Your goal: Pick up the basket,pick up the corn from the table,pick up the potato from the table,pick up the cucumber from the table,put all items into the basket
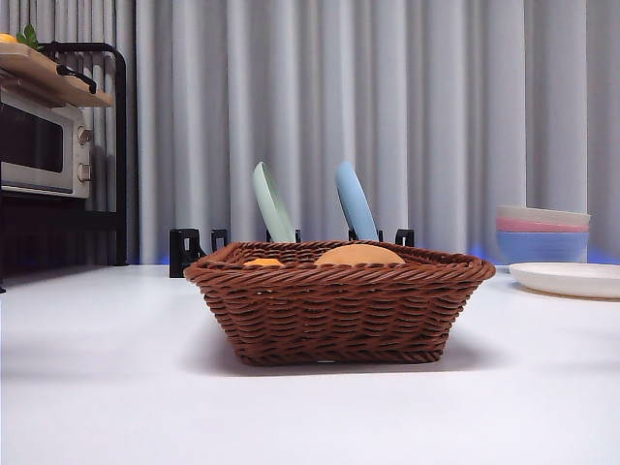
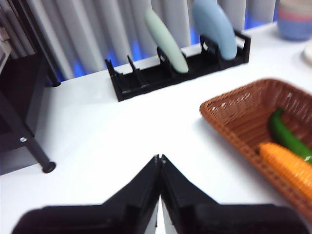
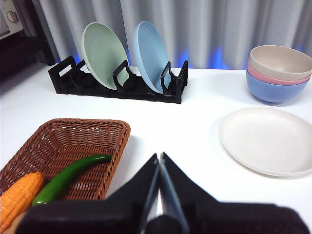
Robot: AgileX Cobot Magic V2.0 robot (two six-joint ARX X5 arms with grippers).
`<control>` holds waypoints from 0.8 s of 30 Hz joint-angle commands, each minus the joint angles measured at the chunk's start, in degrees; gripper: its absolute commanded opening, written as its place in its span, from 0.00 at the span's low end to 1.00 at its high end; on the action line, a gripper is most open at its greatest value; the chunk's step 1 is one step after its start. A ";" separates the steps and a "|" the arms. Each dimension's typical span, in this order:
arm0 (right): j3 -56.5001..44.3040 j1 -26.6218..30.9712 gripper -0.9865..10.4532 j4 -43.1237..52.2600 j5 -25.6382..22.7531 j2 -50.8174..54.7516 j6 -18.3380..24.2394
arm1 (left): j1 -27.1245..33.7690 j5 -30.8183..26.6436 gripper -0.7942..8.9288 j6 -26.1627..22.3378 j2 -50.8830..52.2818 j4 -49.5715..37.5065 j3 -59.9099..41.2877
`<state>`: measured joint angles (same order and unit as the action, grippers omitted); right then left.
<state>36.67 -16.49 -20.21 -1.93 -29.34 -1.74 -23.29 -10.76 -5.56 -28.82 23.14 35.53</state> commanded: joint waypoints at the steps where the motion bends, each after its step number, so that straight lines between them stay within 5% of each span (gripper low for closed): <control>1: -0.17 -0.09 0.09 0.04 0.02 0.11 -0.55 | 1.18 0.52 0.08 -3.26 2.21 0.09 -0.50; 13: -0.17 -0.09 0.09 0.00 0.04 0.11 -0.55 | 18.73 11.85 0.08 -1.62 17.00 -16.24 -21.99; 24: -0.17 -0.09 0.09 0.00 0.04 0.11 -0.55 | 22.88 12.48 0.08 0.22 23.93 -19.61 -34.64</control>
<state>36.67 -16.49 -20.56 -1.91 -29.34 -1.74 -0.67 1.37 -5.96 -5.34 4.27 1.65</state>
